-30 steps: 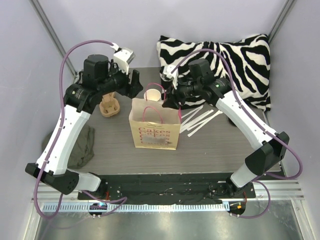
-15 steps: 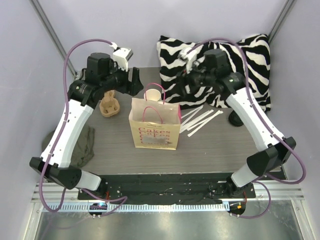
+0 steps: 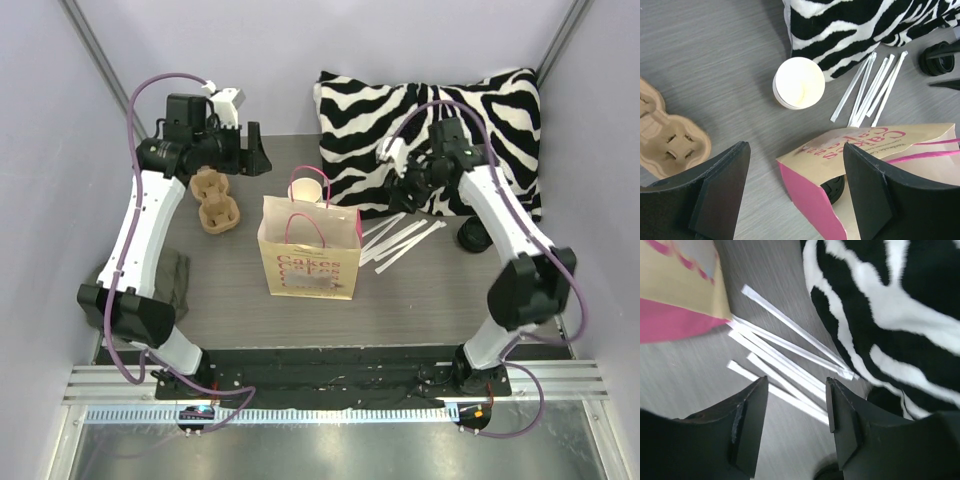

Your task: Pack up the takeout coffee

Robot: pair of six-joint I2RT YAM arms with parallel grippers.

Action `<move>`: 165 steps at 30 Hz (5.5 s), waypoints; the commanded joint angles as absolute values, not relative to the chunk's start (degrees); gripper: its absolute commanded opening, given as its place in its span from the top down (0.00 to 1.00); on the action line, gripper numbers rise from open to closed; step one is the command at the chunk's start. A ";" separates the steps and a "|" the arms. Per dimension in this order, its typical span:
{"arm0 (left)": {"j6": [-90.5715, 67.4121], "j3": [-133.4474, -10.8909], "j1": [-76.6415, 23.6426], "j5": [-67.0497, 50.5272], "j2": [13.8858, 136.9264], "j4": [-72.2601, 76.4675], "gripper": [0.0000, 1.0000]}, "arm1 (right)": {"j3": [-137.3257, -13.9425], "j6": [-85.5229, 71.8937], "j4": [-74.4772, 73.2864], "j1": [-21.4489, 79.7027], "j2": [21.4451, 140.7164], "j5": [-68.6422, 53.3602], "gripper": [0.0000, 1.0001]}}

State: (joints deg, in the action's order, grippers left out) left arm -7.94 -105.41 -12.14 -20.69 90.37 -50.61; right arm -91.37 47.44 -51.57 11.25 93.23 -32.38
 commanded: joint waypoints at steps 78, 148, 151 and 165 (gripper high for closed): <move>-5.10 -116.28 1.67 -30.85 97.03 -45.36 0.09 | -111.43 26.49 -22.77 13.97 96.60 -33.22 0.99; -6.77 -98.00 5.01 -24.61 84.37 -41.13 0.00 | -70.66 14.94 -4.66 39.99 73.65 -32.78 0.67; -6.24 -98.70 5.71 -25.31 84.90 -41.48 0.00 | -73.38 14.33 -4.83 40.08 73.30 -31.12 0.67; -0.54 -112.05 5.71 -32.69 94.65 -63.00 0.00 | -89.46 1.87 -9.74 24.10 78.31 -16.70 0.48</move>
